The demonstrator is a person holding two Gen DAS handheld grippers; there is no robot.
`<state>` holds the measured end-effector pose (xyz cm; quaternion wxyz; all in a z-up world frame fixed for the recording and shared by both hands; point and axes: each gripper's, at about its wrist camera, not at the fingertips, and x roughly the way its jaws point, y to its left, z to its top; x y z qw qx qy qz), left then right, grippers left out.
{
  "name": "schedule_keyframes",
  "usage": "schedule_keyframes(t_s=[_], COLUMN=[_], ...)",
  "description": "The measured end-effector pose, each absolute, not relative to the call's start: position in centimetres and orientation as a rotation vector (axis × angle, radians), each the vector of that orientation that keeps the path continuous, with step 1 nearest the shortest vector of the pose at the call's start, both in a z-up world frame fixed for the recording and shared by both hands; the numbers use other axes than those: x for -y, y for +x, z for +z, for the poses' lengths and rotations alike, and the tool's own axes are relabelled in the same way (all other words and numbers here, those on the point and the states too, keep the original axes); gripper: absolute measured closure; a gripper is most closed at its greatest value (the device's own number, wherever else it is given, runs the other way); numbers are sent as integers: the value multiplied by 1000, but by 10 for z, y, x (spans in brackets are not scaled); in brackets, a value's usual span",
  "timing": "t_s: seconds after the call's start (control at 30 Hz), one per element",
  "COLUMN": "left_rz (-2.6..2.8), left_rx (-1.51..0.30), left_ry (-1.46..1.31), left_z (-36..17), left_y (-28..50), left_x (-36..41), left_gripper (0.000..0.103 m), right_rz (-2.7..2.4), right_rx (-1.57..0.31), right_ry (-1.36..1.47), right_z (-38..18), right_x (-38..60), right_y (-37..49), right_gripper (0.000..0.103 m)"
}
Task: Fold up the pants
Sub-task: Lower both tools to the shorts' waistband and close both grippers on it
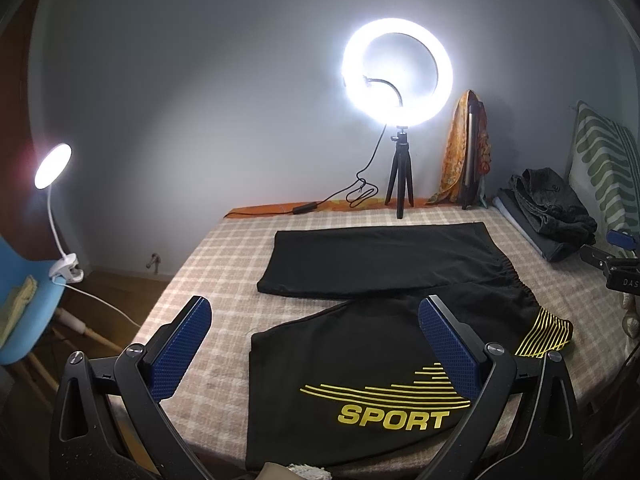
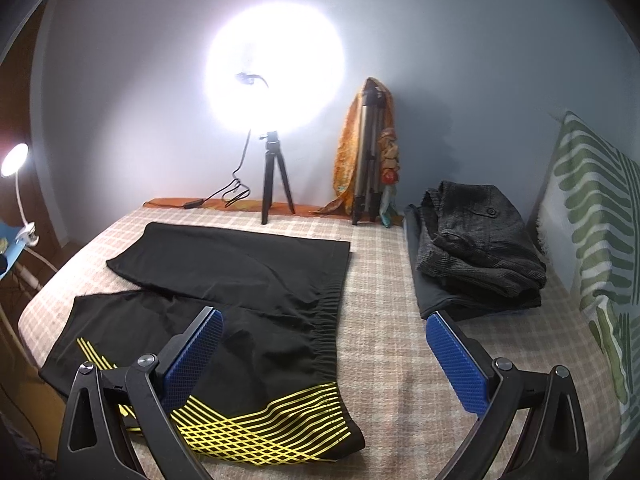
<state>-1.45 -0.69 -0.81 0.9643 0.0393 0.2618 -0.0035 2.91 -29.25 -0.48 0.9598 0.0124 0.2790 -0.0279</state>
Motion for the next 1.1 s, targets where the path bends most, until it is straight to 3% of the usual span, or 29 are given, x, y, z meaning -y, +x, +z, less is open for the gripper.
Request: schedule_keyframes(t_s=[0.4,0.57,0.8,1.1], left_rz=[-151,-184,-284,-466], left_rx=[-611,-669,-789,-888], left_ry=[38,129,203,371], left_z=[-42,-63,-91,-116], left_y=[-7,-7,-14,-36], left_x=[-22,-29,-42,-34], left_gripper=[0,3,32,41], right_rz=[77,129,254,461], right_rx=[-559,-607,-664,-769], right_ry=[-99,-172,-283,-514], right_z=[-31,-50,-74,-117], right_x=[288,287,268,234], right_y=[29,31,25,5], right_gripper=[2,7,10,24])
